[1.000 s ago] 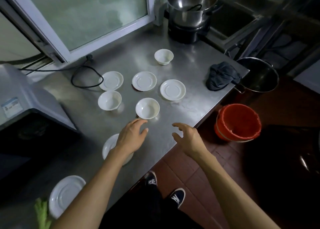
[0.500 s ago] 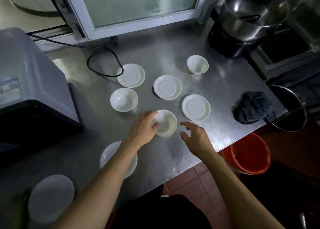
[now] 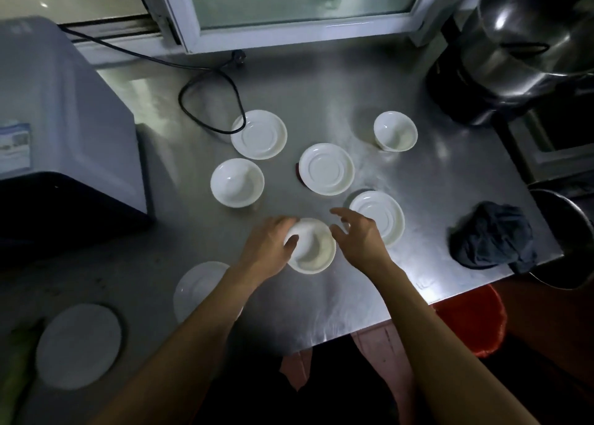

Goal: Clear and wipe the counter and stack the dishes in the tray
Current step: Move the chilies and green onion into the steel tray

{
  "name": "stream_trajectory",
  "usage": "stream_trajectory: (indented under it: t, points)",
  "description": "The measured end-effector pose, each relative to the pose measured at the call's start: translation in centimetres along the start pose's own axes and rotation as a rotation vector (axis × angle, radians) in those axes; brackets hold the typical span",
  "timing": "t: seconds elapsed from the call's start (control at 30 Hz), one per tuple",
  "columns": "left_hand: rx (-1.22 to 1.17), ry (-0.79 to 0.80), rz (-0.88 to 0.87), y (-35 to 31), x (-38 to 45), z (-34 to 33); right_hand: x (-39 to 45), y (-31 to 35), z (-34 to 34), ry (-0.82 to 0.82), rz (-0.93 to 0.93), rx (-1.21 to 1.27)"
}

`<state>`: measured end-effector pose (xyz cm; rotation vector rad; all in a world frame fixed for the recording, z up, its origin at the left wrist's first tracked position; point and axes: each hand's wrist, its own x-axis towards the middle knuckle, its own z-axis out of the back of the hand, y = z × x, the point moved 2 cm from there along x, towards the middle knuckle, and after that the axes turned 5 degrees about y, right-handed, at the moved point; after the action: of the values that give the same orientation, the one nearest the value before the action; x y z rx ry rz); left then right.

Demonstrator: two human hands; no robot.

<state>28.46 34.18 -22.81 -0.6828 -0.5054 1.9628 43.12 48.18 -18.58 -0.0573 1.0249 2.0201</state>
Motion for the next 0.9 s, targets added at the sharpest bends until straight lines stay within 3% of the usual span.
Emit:
stream_trajectory:
  t: [0.2,0.43,0.57,0.9]
  points:
    - [0.019,-0.002,0.071,-1.0,-1.2,-1.4,3.6,-0.8,0.6,0.07,0.091,-0.04]
    - [0.109,-0.168,0.304,0.2,-1.2,-1.4,7.1,-1.0,-0.7,0.236,0.191,-0.057]
    - [0.043,-0.228,0.414,-0.2,-0.4,-0.9,8.1,-1.5,-1.4,0.298,0.237,-0.082]
    - [0.098,-0.116,0.496,-0.3,1.5,-1.6,11.6,-2.4,-0.9,0.191,0.322,-0.156]
